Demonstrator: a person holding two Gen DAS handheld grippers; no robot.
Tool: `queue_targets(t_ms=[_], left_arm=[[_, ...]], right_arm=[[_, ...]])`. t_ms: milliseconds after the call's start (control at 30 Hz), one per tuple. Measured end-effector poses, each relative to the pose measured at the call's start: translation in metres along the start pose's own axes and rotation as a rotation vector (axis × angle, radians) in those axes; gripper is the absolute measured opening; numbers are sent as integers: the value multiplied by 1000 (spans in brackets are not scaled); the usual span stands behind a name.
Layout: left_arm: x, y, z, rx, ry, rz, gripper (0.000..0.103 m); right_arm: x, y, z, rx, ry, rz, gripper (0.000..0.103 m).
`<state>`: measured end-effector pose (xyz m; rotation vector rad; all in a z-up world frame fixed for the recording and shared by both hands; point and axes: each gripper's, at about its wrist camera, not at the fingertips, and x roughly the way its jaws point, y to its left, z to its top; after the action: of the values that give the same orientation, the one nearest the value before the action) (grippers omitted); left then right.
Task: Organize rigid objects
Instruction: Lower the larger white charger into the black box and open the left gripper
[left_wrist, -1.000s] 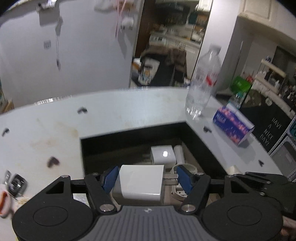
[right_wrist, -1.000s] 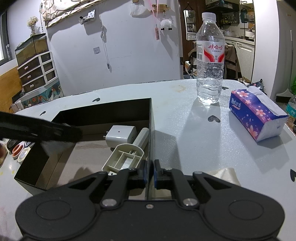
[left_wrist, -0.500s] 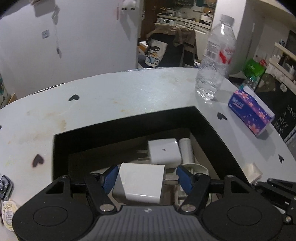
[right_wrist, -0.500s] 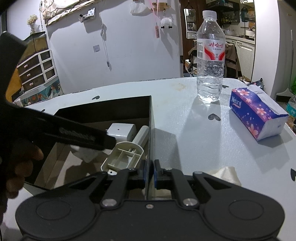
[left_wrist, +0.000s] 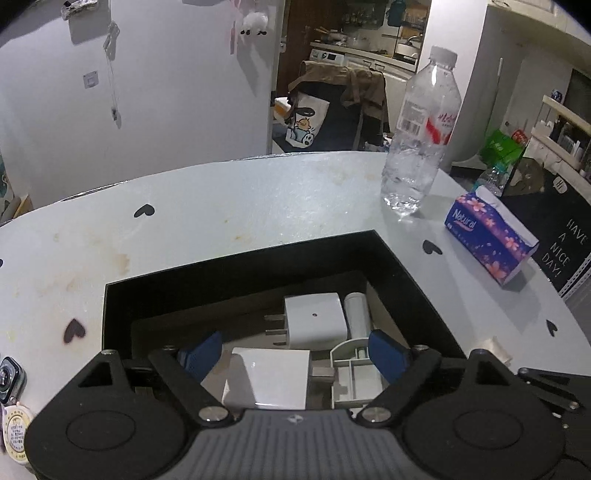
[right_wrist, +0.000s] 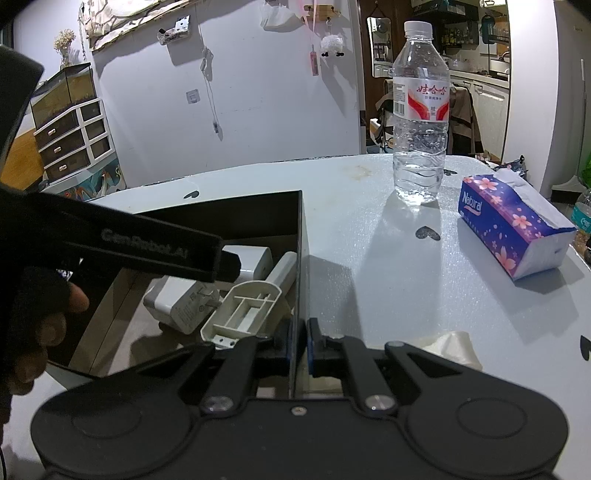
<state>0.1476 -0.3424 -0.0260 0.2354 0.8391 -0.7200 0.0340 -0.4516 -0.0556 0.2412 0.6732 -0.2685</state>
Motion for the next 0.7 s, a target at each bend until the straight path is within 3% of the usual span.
queue_targets(t_ms=[167, 233, 267, 500, 700], left_arm=[[-3, 3, -2, 14, 13, 23, 87], [-3, 3, -5, 47, 20, 48, 78], [-2, 4, -6, 67, 22, 64, 67], [7, 13, -9, 100, 48, 98, 55], [10, 14, -8, 53, 58, 39, 53]], right_arm=[[0, 0, 0, 1, 0, 0, 8], [0, 0, 0, 0, 0, 0, 8], [0, 0, 0, 0, 0, 0, 8], [-1, 0, 1, 1, 0, 1, 8], [-2, 0, 1, 0, 0, 1, 8]])
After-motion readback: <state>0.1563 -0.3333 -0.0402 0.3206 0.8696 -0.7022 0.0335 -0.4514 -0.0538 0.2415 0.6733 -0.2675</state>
